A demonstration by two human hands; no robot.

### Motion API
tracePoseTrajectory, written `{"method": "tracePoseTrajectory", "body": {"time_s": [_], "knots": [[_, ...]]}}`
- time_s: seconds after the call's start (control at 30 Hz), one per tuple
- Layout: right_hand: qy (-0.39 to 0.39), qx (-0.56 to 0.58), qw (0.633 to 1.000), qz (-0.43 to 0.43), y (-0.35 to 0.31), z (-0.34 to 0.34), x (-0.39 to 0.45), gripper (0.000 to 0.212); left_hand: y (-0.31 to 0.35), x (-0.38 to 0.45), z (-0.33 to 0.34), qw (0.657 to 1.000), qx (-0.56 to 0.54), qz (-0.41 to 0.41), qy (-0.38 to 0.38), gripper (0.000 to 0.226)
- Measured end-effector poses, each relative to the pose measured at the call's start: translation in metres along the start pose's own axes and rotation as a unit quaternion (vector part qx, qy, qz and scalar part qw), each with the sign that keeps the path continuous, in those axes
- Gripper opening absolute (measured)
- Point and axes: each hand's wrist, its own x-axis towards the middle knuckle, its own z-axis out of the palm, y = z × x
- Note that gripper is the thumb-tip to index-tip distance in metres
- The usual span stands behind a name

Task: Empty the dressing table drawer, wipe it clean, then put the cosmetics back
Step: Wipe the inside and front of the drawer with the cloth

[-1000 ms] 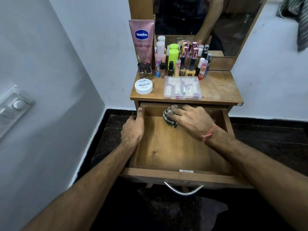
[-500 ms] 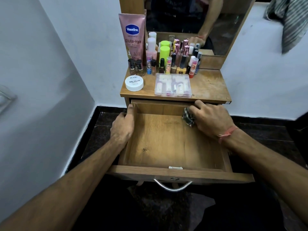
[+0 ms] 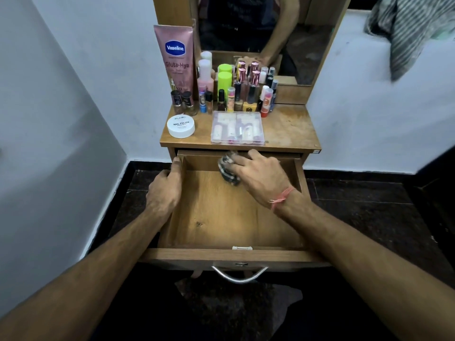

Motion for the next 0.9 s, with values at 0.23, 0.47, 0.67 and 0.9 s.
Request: {"method": "tracePoseTrajectory", "body": {"time_s": [0.23,0.47,0.67,0.9], "knots": [[-0.035,0.026,0.970,0.239,-0.013,-0.223,-0.021,0.007,-0.007,0.008,0.002,1.000,-0.012,-0.004,0.000,0.093],[-0.015,0.084,0.967,0.238,-0.032,-0.209,-0.012,0.020,-0.009,0.009,-0.002,1.000,-0.019,-0.005,-0.002,0.094],[0.043,0.080,0.956,0.278,-0.025,-0.212,-0.026,0.030,-0.011,0.011,0.000,0.999,-0.038,-0.007,-0.007,0.099],[-0.003,0.106,0.942,0.318,-0.040,-0.204,-0.012,0.027,-0.013,0.020,0.004,0.995,-0.073,-0.063,-0.012,0.105]]}}
